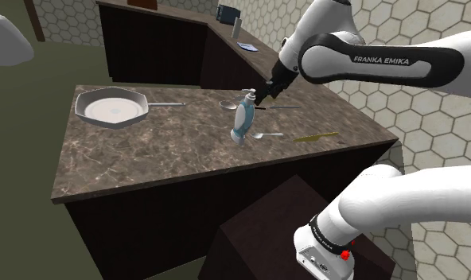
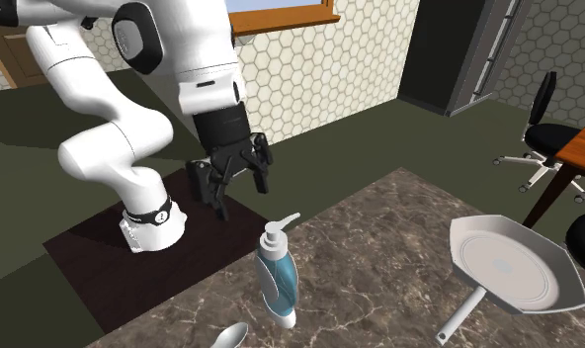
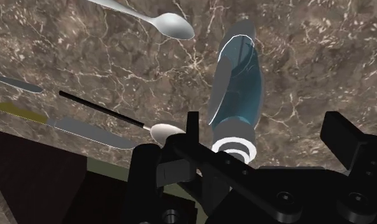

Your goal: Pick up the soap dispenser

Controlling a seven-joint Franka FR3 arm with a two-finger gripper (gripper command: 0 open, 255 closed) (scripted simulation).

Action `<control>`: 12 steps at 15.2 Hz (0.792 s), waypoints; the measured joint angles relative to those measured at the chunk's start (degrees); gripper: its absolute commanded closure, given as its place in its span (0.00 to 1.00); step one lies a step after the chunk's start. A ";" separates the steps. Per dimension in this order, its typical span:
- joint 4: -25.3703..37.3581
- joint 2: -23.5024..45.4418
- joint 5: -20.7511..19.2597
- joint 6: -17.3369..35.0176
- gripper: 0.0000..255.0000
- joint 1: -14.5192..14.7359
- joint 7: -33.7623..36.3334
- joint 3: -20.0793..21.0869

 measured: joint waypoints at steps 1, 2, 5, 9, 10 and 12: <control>-0.52 1.32 -0.81 2.67 0.00 -0.37 0.40 0.45; -1.05 3.26 -1.82 5.90 0.00 -0.97 0.69 0.73; -2.46 6.12 -3.54 11.66 0.00 -1.87 1.77 1.58; -4.60 7.72 -4.28 15.62 0.00 -2.29 2.73 2.07; -5.09 8.15 -4.45 16.54 0.00 -2.39 3.00 2.21; -5.71 8.50 -4.62 17.51 1.00 -2.49 3.26 2.33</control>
